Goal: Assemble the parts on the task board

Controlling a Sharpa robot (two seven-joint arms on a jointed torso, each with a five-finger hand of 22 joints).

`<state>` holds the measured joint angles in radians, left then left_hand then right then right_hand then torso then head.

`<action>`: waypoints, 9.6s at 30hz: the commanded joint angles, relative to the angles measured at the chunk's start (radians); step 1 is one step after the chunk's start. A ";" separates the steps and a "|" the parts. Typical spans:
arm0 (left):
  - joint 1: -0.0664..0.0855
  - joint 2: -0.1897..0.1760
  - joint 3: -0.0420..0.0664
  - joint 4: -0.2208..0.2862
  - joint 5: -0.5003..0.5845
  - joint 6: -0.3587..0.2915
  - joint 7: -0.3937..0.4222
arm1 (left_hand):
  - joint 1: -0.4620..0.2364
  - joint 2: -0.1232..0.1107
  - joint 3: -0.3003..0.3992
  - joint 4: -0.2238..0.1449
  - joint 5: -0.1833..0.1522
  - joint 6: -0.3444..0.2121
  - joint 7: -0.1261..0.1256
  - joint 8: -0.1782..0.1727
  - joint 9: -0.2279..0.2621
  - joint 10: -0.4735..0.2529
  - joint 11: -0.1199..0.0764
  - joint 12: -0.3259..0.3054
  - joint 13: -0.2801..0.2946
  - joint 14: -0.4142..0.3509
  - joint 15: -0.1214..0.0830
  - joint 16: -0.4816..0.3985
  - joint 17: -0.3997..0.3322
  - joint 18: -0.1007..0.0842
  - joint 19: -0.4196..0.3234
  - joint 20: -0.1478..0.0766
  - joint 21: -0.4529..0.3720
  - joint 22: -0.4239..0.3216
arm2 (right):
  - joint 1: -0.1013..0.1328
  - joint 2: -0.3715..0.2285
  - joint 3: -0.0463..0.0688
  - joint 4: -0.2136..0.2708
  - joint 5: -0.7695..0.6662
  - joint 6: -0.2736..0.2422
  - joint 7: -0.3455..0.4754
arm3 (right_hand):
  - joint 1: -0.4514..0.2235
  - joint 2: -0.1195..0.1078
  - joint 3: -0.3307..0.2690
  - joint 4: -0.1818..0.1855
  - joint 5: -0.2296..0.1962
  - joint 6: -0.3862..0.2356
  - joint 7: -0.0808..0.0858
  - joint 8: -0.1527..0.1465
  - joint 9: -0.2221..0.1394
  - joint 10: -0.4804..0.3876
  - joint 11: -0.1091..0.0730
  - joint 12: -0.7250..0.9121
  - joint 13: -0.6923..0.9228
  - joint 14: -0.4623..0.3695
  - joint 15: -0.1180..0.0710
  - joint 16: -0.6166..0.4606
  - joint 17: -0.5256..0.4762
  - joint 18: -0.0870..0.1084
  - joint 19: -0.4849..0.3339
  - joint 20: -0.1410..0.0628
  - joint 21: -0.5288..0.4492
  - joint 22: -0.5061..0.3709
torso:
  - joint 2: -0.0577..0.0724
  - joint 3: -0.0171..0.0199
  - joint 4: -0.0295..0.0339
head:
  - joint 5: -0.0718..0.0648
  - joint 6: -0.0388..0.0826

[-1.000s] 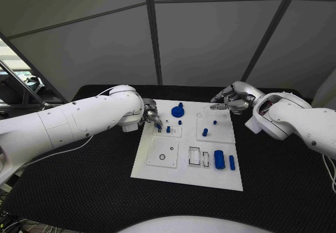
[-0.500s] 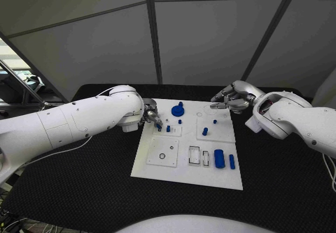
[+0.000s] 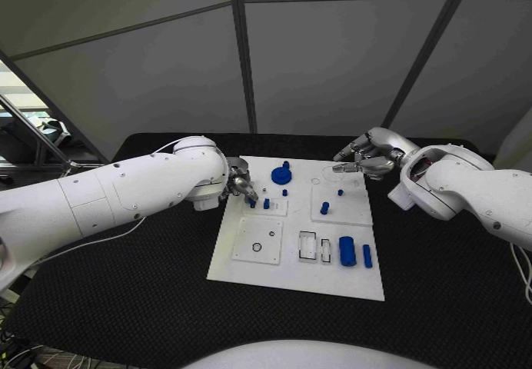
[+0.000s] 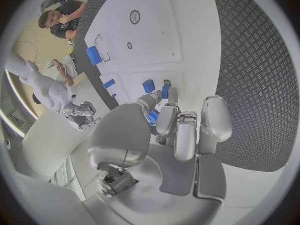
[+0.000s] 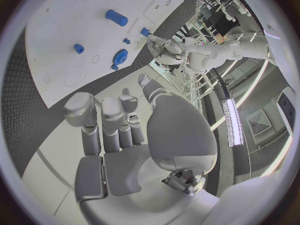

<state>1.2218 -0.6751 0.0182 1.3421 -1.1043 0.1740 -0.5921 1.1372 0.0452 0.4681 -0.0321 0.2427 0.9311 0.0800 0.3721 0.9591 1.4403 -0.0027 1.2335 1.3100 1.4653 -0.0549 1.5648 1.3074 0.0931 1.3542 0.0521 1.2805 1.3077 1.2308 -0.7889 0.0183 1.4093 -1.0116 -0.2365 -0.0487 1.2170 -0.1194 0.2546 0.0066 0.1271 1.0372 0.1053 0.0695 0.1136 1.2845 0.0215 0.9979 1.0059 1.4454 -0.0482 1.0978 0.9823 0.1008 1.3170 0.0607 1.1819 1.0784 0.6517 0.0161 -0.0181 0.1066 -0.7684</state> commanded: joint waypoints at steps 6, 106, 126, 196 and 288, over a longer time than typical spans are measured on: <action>-0.008 -0.003 -0.003 0.002 -0.006 0.023 -0.016 | 0.000 0.012 0.110 -0.102 0.003 0.013 -0.016 0.007 -0.001 0.002 -0.005 -0.004 0.126 0.106 -0.008 0.006 0.263 -0.009 0.002 -0.001 0.003 0.006 | 0.002 0.000 0.001 0.000 -0.001 0.007 0.010 | -0.008 0.000 0.001 0.001 0.004 -0.004 -0.001 -0.005 0.001 -0.005 -0.001 0.001 0.000 0.007 -0.003 -0.005 0.002 0.007 0.007 0.000 -0.005 0.001 | 0.000 -0.0003 0.0000 | 0.002 -0.001; -0.016 -0.001 0.066 -0.035 -0.024 -0.107 0.037 | -0.100 -0.168 -0.159 0.256 -0.194 0.016 -0.036 0.028 0.085 -0.049 -0.020 -0.141 0.062 0.084 -0.026 -0.064 0.201 0.005 -0.027 -0.021 -0.079 -0.034 | 0.002 -0.003 0.001 0.000 -0.001 0.004 0.012 | -0.010 0.000 0.002 -0.001 0.004 -0.005 -0.001 -0.004 0.002 -0.008 0.000 -0.003 -0.006 0.007 -0.003 -0.013 -0.003 0.009 0.005 0.000 -0.013 -0.007 | 0.000 -0.0001 0.0006 | -0.006 0.000; -0.015 0.028 0.024 -0.049 -0.043 -0.382 0.429 | 0.353 -0.173 -0.229 0.141 -0.082 0.000 0.047 -0.220 -0.288 -0.390 0.062 -0.887 -0.486 -0.314 0.055 -0.922 -0.441 0.084 -0.355 0.061 -0.743 -0.496 | 0.002 -0.003 0.001 0.000 -0.001 0.001 0.012 | -0.011 -0.001 0.002 -0.001 0.004 -0.006 -0.001 -0.005 0.001 -0.008 0.000 -0.002 -0.006 0.007 -0.003 -0.013 -0.003 0.008 0.007 0.000 -0.012 -0.004 | 0.002 -0.0019 -0.0014 | -0.022 0.015; -0.047 0.217 -0.049 -0.238 -0.446 -0.231 0.507 | 0.349 -0.164 -0.156 0.074 -0.124 0.127 0.055 -0.304 -0.666 -0.329 0.084 -1.064 -1.087 -0.082 0.062 -0.386 -0.192 0.063 -0.206 0.061 -0.448 -0.202 | 0.002 0.015 0.001 0.001 -0.001 -0.001 0.017 | -0.008 0.001 0.004 -0.003 0.005 -0.005 -0.001 -0.004 0.002 -0.008 -0.001 -0.001 -0.005 0.008 -0.003 -0.013 0.000 0.008 0.007 0.000 -0.013 -0.005 | 0.000 -0.0002 0.0006 | -0.037 0.013; -0.077 0.038 0.030 -0.122 -0.356 -0.244 0.511 | 0.321 -0.154 -0.085 0.054 -0.122 0.190 0.045 -0.294 -0.702 -0.260 0.068 -1.069 -1.138 -0.045 0.047 -0.329 -0.181 0.049 -0.159 0.048 -0.352 -0.121 | 0.002 0.004 0.001 -0.003 -0.001 0.000 0.016 | -0.008 0.003 0.006 -0.004 0.007 -0.005 -0.001 -0.004 0.002 -0.007 -0.001 0.000 -0.005 0.009 -0.003 -0.012 0.003 0.008 0.009 0.000 -0.011 -0.003 | 0.000 -0.0003 0.0001 | -0.023 0.020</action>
<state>1.1443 -0.6388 0.0472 1.2194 -1.4643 -0.0896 -0.0768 1.4681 -0.1084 0.3768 0.0204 0.1257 1.1112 0.1250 0.0781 0.2566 1.1726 0.0649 0.1693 0.1733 1.4153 -0.0054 1.2354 1.1271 0.1400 1.1915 0.1002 0.9298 1.1866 1.2306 -0.7854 0.0182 1.4048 -1.0116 -0.2339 -0.0416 1.2170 -0.1194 0.2572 0.0039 0.1308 1.0372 0.1053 0.0695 0.1143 1.2845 0.0214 0.9979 1.0007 1.4489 -0.0517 1.0888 0.9833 0.1008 1.3170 0.0607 1.1725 1.0744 0.6517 0.0158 -0.0181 0.0829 -0.7496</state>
